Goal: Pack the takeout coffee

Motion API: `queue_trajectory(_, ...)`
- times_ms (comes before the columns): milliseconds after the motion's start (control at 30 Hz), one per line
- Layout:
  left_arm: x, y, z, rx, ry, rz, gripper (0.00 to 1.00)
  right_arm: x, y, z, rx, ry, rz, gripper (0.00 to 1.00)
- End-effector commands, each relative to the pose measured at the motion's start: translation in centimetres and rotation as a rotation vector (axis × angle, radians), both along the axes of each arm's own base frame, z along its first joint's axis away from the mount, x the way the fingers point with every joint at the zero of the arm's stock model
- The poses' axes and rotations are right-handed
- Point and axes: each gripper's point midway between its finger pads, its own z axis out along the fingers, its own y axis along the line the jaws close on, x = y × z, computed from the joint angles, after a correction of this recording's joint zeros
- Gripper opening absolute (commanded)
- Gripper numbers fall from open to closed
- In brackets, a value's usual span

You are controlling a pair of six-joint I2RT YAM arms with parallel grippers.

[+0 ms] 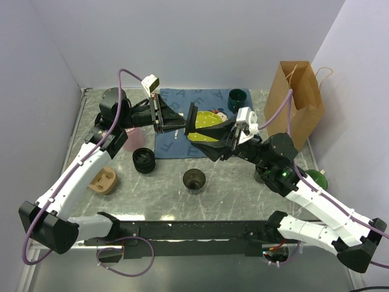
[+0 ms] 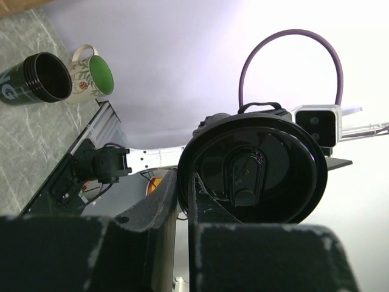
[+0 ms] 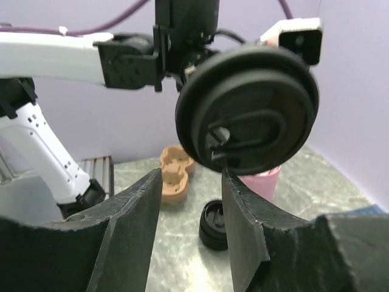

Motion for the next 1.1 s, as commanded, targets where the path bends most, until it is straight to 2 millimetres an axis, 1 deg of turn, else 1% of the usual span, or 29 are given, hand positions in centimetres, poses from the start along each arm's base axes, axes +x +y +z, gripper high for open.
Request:
queue_trajectory(0,-1.1,0.1,1.1,-0.025,-0.059,-0.035,0.13,-0.7,-1.1,4.5,0.098,-0.123,-0.017,0.50)
queue_trajectory(67,-1.1,0.1,1.1,-0.029,-0.060,-0.035,0.13,-0.9,-1.1,4.8,0.099,-0.130,-0.009,0.49)
queue_trajectory(233,-1.2,0.0,1.0,-0.031,-0.063,-0.038,0.13,-0.4,-0.8,4.7,0.105,-0.113,-0.017,0.48)
queue_trajectory(333,-1.2,-0.2,0.7,-0.036,-0.053,-0.042,0.13,-0.3,-0.7,5.0,0.114,-0.107,-0.014,0.46)
queue_trajectory(433,-1.3,-0.3,0.8,-0.046,-0.054,-0.045,0.13,-0.2,-0.4,5.1,0.115,-0.104,-0.008,0.42)
queue_trajectory(533,-1.3,-0.4,0.9,-0.048,-0.056,-0.045,0.13,-0.2,-0.2,5.0,0.113,-0.098,0.002,0.27)
queue_trajectory(567,-1.2,-0.5,0.8,-0.047,-0.053,-0.047,0.14,-0.2,-0.2,4.9,0.111,-0.096,0.004,0.17)
queue_trajectory(600,-1.2,-0.5,0.9,-0.047,-0.057,-0.044,0.16,-0.2,-0.3,5.0,0.115,-0.093,-0.001,0.10)
queue_trajectory(633,-1.2,-0.5,0.7,-0.037,-0.045,-0.039,0.28,-0.3,-0.4,4.8,0.109,-0.086,-0.002,0.04)
queue_trajectory(667,-0.8,-0.5,0.6,-0.028,-0.037,-0.014,0.38,-0.4,-0.6,5.0,0.111,-0.083,-0.006,0.00)
queue_trajectory(700,-0.5,-0.4,0.3,-0.010,-0.062,0.004,0.49,-0.2,-0.8,5.1,0.112,-0.071,-0.023,0.00)
queue_trajectory(733,-0.2,-0.2,-0.1,0.019,-0.043,0.027,0.65,0.0,-0.9,4.4,0.088,-0.041,-0.032,0.00)
queue_trajectory(767,0.1,-0.1,-0.3,0.034,-0.053,0.049,0.71,-0.1,-1.2,4.3,0.082,-0.027,-0.043,0.00)
queue_trajectory(800,0.9,0.0,-0.7,0.059,-0.081,0.090,0.76,0.1,-1.5,4.1,0.071,-0.011,-0.066,0.00)
queue_trajectory(833,1.5,0.5,-1.0,0.084,-0.068,0.120,0.84,0.3,-1.8,3.9,0.058,0.004,-0.085,0.00)
queue_trajectory(867,2.2,0.7,-1.5,0.105,-0.061,0.141,0.86,0.3,-2.2,2.7,0.020,0.046,-0.102,0.00)
queue_trajectory(900,3.3,1.2,-2.0,0.133,-0.074,0.192,0.88,0.4,-2.5,2.3,0.006,0.066,-0.118,0.00)
queue_trajectory(933,4.3,2.0,-2.1,0.151,-0.079,0.239,0.92,0.8,-2.9,1.8,-0.005,0.097,-0.152,0.00)
queue_trajectory(967,5.0,2.7,-3.4,0.206,-0.063,0.277,0.93,0.8,-3.2,0.4,-0.049,0.150,-0.167,0.00)
queue_trajectory(1000,6.5,3.7,-4.2,0.249,-0.056,0.360,0.95,0.8,-3.5,-0.4,-0.077,0.189,-0.177,0.00)
queue_trajectory(1033,7.6,5.0,-4.4,0.289,-0.055,0.433,0.97,0.9,-3.7,-1.3,-0.103,0.239,-0.197,0.00)
queue_trajectory(1067,8.0,6.3,-6.0,0.373,-0.042,0.479,0.97,1.0,-3.8,-1.6,-0.126,0.270,-0.204,0.00)
